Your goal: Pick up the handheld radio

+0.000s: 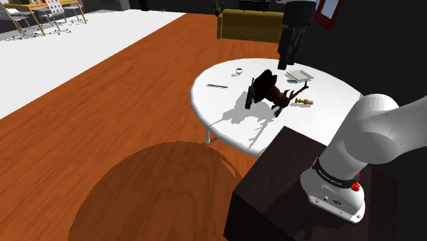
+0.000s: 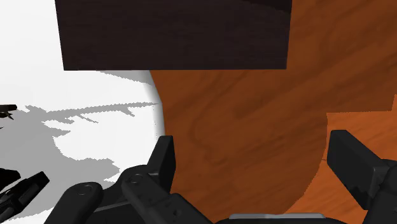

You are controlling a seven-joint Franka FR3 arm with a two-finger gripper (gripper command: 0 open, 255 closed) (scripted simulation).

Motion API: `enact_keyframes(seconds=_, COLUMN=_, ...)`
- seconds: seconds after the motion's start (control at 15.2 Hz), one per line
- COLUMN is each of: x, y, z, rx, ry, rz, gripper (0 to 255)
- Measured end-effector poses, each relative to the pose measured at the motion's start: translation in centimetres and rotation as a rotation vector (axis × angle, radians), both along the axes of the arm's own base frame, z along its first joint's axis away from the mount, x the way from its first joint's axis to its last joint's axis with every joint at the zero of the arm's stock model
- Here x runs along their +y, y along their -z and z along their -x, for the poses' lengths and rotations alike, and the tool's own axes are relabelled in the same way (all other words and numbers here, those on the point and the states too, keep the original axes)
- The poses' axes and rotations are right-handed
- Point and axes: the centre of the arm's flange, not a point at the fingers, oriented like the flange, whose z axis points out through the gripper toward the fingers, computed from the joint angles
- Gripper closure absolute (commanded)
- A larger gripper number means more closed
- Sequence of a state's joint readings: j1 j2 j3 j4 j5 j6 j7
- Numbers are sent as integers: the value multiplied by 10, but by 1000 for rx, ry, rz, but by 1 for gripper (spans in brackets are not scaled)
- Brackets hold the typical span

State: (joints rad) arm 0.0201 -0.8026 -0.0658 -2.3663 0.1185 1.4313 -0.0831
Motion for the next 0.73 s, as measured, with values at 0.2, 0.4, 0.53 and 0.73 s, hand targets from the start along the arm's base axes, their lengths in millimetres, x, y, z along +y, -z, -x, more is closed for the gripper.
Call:
enact_keyframes(seconds=0.2, x=-9, y=10, z=-12, rx=0, ry=17, rz=3, gripper=0)
enact_keyframes(seconds=0.4, x=-24, y=33, z=-36, rx=-1, ry=57, rz=11, gripper=0)
enact_keyframes(seconds=0.53, x=-36, y=49, z=-49, rx=-4, ry=85, rz=17, gripper=0)
enact_keyframes(seconds=0.73, x=-59, y=72, z=-71, rx=-6, ry=128, rz=25, gripper=0)
